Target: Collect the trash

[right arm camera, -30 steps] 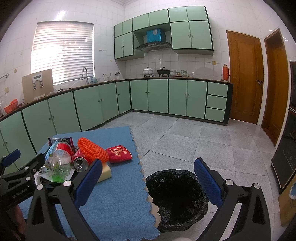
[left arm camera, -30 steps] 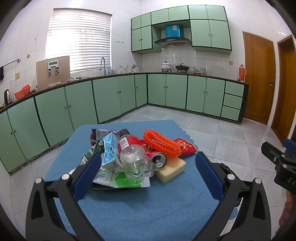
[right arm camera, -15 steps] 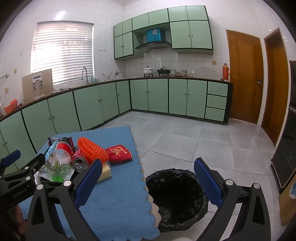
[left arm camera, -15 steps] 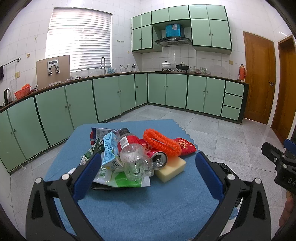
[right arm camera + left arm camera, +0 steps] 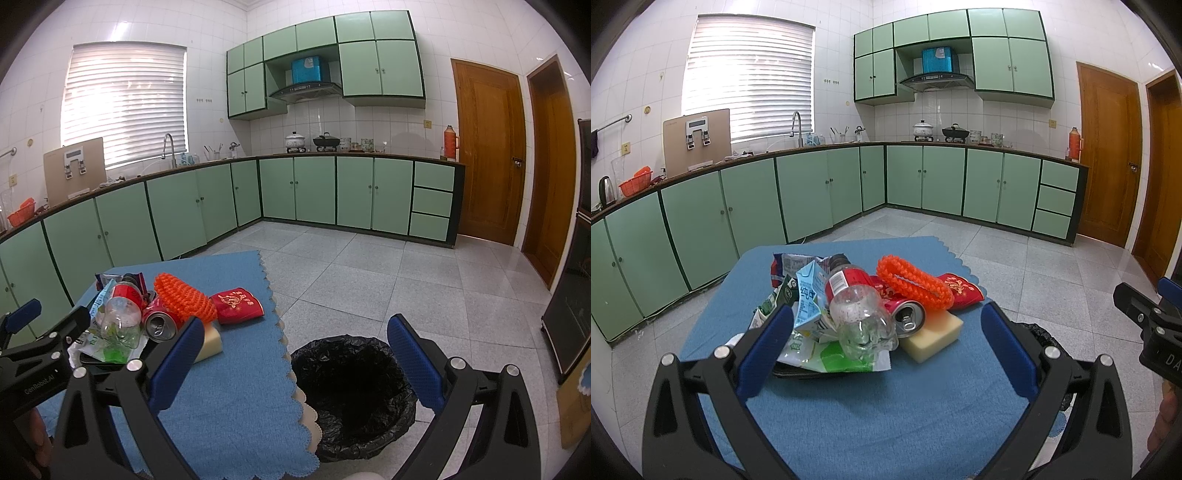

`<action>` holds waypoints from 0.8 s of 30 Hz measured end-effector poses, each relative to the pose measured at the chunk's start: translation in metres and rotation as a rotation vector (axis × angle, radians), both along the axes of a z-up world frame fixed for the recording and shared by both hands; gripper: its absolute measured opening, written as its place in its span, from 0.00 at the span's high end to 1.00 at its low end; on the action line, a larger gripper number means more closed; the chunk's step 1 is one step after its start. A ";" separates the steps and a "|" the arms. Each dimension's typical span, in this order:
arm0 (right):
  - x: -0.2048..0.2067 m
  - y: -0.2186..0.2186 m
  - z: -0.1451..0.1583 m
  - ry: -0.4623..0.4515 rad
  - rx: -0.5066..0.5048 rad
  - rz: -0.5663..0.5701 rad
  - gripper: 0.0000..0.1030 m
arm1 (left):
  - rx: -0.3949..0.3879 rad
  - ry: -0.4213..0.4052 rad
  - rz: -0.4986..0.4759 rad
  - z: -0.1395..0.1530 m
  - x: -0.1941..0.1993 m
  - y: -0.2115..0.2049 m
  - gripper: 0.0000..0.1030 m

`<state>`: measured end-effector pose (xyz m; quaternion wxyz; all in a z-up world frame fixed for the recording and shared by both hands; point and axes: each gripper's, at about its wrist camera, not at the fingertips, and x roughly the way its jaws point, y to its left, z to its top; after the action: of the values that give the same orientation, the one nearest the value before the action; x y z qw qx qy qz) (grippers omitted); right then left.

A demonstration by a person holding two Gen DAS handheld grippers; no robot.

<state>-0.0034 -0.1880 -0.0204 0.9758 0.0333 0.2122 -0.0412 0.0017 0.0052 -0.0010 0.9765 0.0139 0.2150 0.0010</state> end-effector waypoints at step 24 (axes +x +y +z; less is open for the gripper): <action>0.006 0.003 0.000 0.009 -0.003 0.015 0.06 | 0.005 0.004 0.007 -0.001 0.001 0.002 0.05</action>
<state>0.0022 -0.1851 -0.0199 0.9752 0.0298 0.2166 -0.0342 0.0024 0.0072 -0.0018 0.9761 0.0156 0.2169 0.0048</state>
